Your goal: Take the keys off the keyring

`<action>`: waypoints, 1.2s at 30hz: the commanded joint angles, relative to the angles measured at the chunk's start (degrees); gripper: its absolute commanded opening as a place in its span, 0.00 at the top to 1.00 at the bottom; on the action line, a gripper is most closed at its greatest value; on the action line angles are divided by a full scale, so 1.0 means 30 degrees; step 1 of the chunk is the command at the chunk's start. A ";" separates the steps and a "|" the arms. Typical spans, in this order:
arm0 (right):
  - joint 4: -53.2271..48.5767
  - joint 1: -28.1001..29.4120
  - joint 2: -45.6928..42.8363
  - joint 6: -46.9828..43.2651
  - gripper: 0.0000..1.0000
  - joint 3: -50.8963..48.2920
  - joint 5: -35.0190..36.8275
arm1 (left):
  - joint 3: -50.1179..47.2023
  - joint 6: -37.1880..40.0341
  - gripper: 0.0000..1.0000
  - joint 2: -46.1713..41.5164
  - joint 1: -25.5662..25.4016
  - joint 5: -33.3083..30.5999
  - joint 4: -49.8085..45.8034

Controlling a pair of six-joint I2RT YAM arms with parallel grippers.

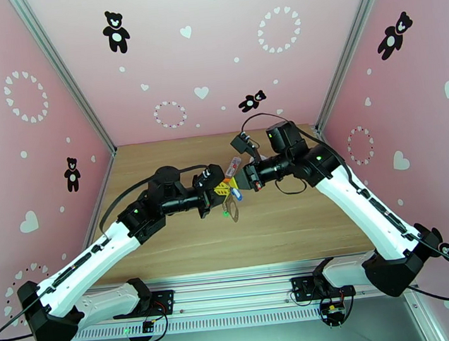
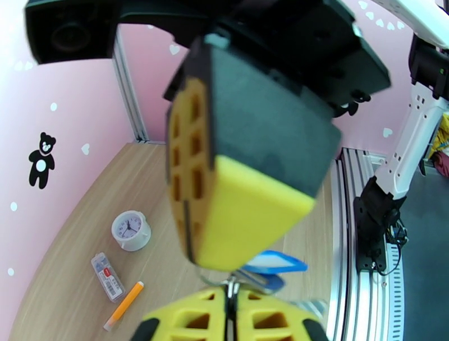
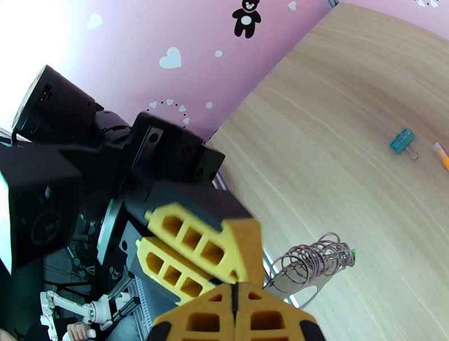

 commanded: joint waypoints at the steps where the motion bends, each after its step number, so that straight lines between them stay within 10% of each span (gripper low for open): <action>1: -0.0592 0.0053 0.0031 -0.0274 1.00 0.0888 -0.0176 | 0.0373 0.0484 1.00 -0.0044 -0.0083 -0.0070 -0.0709; 18: -0.1882 -0.0393 0.0391 -0.0932 1.00 0.0783 -0.0742 | -0.1575 -0.2677 1.00 -0.1443 -0.0024 0.3848 0.7507; 34: -0.0916 -0.0391 -0.0431 -0.1516 1.00 0.0934 -0.1231 | -0.2767 -0.4867 1.00 -0.1213 0.0001 0.1859 1.0000; 36: -0.1181 -0.0391 -0.0423 -0.1621 1.00 0.1133 -0.1144 | -0.2610 -0.4476 0.83 -0.1259 -0.0021 0.1615 0.8918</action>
